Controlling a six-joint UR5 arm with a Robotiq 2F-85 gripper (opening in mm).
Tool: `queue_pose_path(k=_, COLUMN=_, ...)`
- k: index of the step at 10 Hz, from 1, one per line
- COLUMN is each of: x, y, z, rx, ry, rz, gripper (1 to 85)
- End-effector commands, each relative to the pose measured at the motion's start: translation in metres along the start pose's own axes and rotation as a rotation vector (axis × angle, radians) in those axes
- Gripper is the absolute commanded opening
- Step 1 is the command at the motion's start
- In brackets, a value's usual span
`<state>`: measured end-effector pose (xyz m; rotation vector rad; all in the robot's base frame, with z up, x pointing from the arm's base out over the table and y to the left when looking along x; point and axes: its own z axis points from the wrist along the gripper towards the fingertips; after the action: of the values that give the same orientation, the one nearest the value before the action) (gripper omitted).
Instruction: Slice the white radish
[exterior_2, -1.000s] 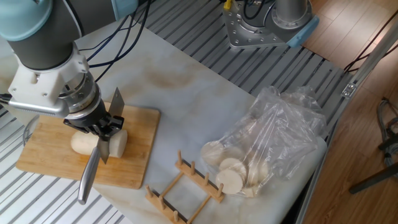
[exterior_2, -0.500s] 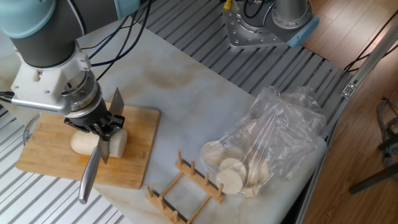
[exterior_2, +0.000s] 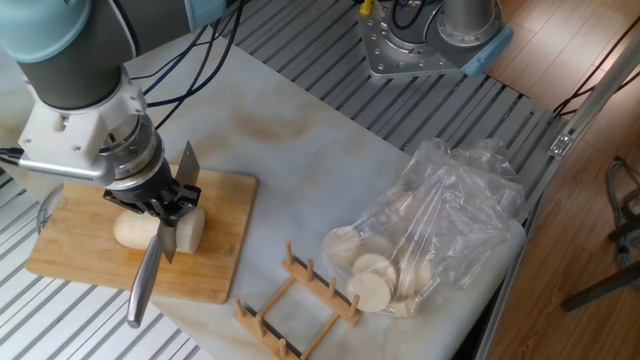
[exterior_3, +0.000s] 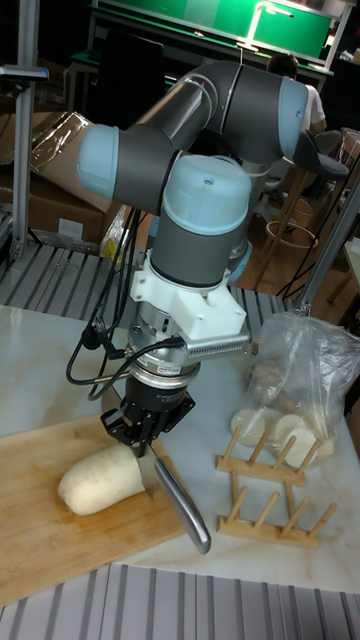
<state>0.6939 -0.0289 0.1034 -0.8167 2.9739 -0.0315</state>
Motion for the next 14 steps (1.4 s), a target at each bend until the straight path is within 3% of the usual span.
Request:
queue_pose_path(k=1, x=-0.005, y=0.003, z=0.007, rx=0.0, ry=-0.015, rz=0.017, gripper=1.3)
queue_pose_path(k=4, x=0.002, y=0.0, z=-0.006, rx=0.004, ry=0.015, rz=0.002, gripper=1.3)
queue_pose_path(k=8, x=-0.006, y=0.006, z=0.009, rx=-0.002, ry=-0.014, rz=0.021, gripper=1.3)
queue_pose_path(k=11, x=-0.004, y=0.003, z=-0.005, rx=0.0, ry=0.007, rz=0.005, gripper=1.3)
queue_pose_path(k=14, x=-0.01, y=0.009, z=0.008, rx=-0.016, ry=-0.024, rz=0.024, gripper=1.3)
